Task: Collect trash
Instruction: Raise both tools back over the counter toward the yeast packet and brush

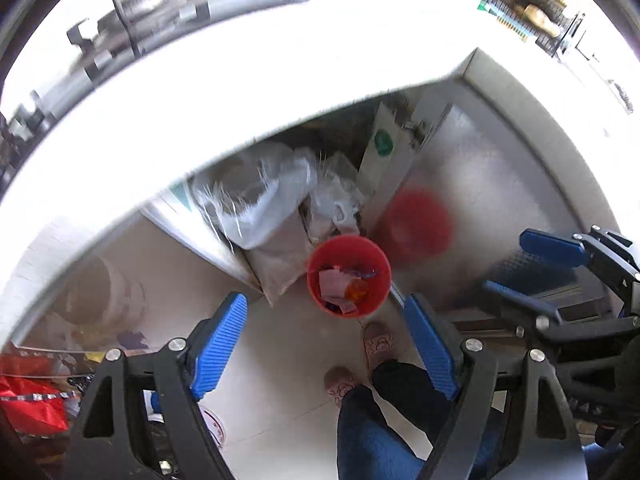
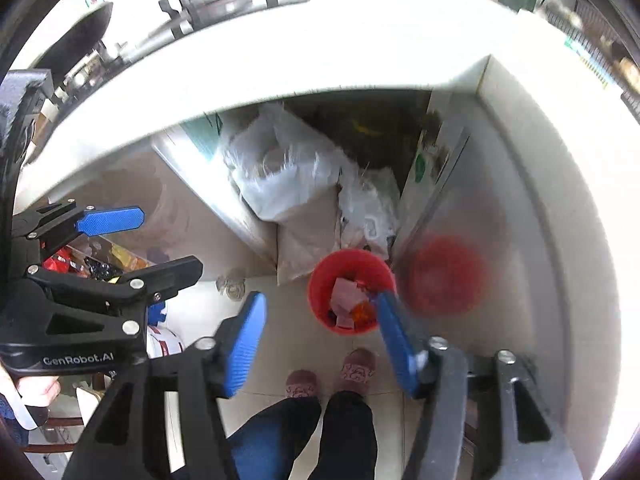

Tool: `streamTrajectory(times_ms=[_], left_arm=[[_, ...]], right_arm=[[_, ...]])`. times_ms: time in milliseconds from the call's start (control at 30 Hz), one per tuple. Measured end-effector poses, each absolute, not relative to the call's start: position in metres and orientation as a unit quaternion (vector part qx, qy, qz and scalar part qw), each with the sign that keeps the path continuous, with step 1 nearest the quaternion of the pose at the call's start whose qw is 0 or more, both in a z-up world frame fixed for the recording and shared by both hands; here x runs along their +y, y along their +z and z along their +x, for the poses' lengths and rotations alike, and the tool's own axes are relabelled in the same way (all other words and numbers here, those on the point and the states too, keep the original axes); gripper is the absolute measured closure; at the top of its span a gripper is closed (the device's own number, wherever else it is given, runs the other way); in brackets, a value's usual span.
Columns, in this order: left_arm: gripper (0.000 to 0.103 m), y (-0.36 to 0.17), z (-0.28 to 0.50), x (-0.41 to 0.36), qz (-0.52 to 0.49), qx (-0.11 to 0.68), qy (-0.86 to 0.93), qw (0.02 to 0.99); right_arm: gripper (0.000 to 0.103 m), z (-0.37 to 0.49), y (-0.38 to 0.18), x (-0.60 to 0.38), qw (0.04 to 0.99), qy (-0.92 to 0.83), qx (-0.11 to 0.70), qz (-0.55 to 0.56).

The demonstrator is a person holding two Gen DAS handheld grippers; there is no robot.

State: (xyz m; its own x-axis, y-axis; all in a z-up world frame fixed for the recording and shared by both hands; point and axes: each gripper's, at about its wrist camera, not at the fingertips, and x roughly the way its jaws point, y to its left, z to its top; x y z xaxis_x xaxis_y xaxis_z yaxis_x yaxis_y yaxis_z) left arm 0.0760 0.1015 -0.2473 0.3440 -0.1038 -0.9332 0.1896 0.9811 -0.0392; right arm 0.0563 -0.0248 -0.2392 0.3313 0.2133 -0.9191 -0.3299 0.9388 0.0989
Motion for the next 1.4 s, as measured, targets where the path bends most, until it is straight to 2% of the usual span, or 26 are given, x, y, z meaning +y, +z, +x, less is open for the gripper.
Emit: streamTrajectory(times_ms=[233,533,600,933,1400], left_arm=[[0.023,-0.184,0.081,0.096,0.048,0.532,-0.102,0.84],[0.023,-0.128,0.106,0.076,0.05,0.494,-0.134,0.858],[0.023,-0.121,0.115,0.072,0.049,0.49,-0.142,0.859],[0.023,-0.098,0.181,0.026,0.089,0.466,-0.175,0.863],[0.023,-0.091,0.297,-0.078,0.141,0.462,-0.24,0.842]], right_arm=[[0.033,0.051,-0.179,-0.033,0.84,0.13,0.526,-0.041],[0.021,0.058,-0.123,-0.05,0.881,0.052,0.466,-0.062],[0.017,0.064,-0.114,-0.056,0.888,0.036,0.455,-0.064],[0.015,0.113,-0.096,-0.095,0.904,-0.027,0.425,-0.035],[0.015,0.189,-0.084,-0.184,0.898,-0.088,0.432,0.012]])
